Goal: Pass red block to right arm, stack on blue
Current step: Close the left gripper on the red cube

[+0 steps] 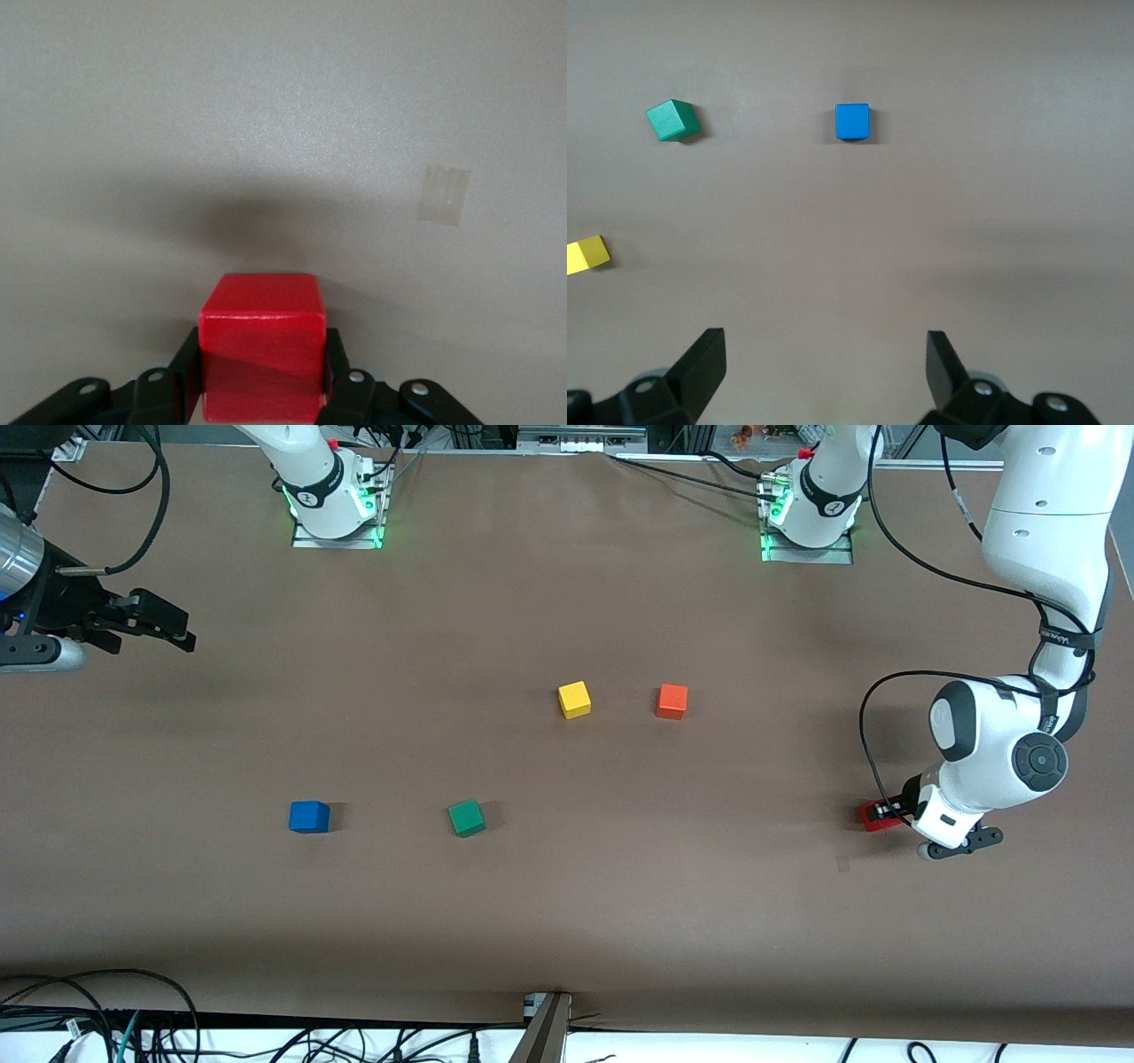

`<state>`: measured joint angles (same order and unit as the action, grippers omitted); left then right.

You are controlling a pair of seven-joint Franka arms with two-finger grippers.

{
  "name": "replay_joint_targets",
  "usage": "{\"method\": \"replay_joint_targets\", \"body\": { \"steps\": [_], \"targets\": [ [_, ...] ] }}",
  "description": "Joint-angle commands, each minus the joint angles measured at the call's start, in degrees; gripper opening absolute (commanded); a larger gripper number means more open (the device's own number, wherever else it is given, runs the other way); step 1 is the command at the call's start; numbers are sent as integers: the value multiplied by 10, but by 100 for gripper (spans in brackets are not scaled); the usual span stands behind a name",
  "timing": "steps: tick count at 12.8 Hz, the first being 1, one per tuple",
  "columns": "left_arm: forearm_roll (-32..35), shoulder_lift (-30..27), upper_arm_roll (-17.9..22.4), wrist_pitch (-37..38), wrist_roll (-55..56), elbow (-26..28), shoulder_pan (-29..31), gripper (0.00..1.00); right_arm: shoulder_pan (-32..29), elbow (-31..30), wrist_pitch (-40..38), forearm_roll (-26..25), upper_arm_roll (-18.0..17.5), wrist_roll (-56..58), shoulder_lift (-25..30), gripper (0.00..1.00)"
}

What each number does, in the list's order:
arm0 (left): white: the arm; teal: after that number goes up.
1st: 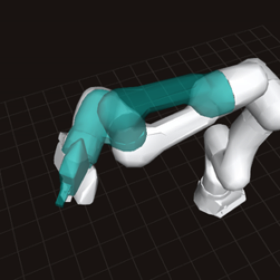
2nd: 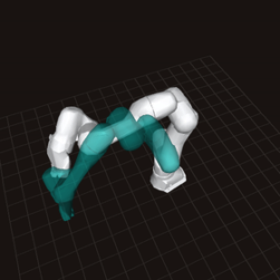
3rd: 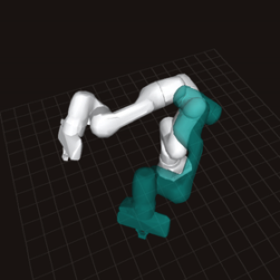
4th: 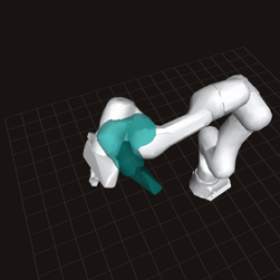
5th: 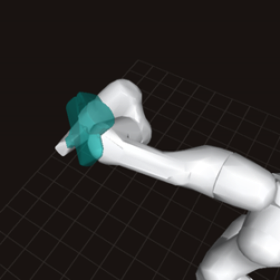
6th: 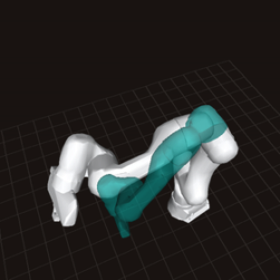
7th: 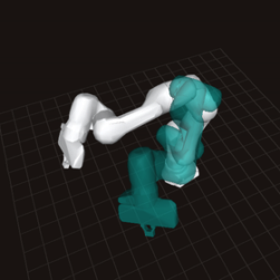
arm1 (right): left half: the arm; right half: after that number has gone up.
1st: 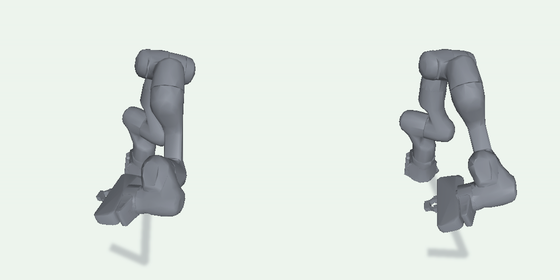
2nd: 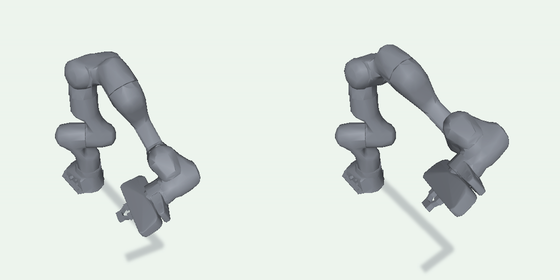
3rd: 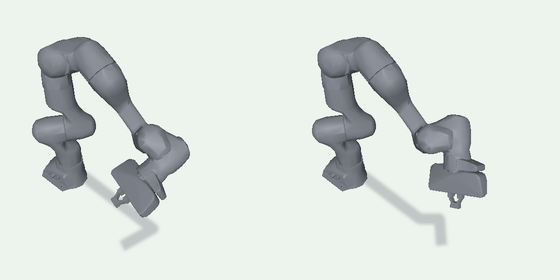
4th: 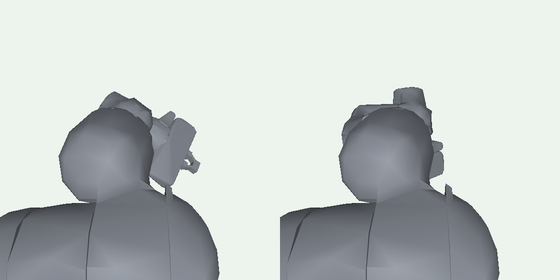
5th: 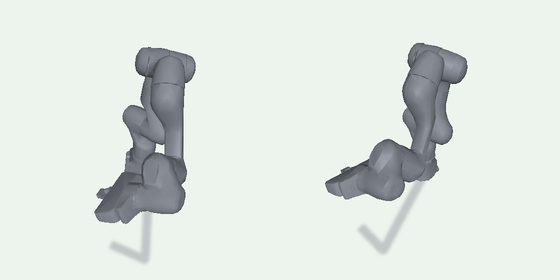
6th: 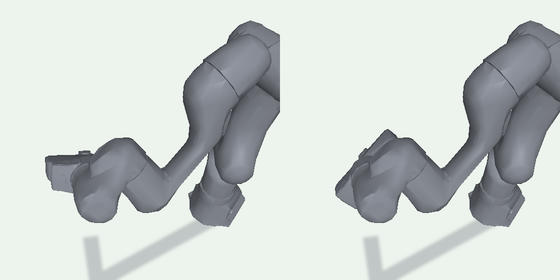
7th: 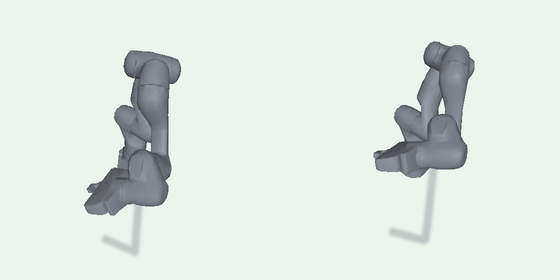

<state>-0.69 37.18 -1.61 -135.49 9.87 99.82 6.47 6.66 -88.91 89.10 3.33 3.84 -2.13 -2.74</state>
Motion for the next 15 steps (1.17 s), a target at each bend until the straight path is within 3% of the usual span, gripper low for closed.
{"method": "replay_joint_targets", "body": {
  "steps": [1,4,8,13,15],
  "targets": [
    [-1,-31,-4,6,-33,-1,-7,0,-2,12,-5,-1,-2,-2,-4,100],
    [0,-54,-4,58,-73,-29,-21,0,-2,12,-5,-1,-2,-2,-4,100],
    [-1,-57,-13,222,-81,-146,-37,0,-2,12,-5,-1,-2,-3,-4,100],
    [-6,-59,-59,341,-169,-252,-37,0,-2,12,-6,-1,-2,-2,-4,100],
    [-8,-71,-85,349,-194,-258,-36,0,-2,12,-8,-1,-2,-2,-4,100]
  ]
}}
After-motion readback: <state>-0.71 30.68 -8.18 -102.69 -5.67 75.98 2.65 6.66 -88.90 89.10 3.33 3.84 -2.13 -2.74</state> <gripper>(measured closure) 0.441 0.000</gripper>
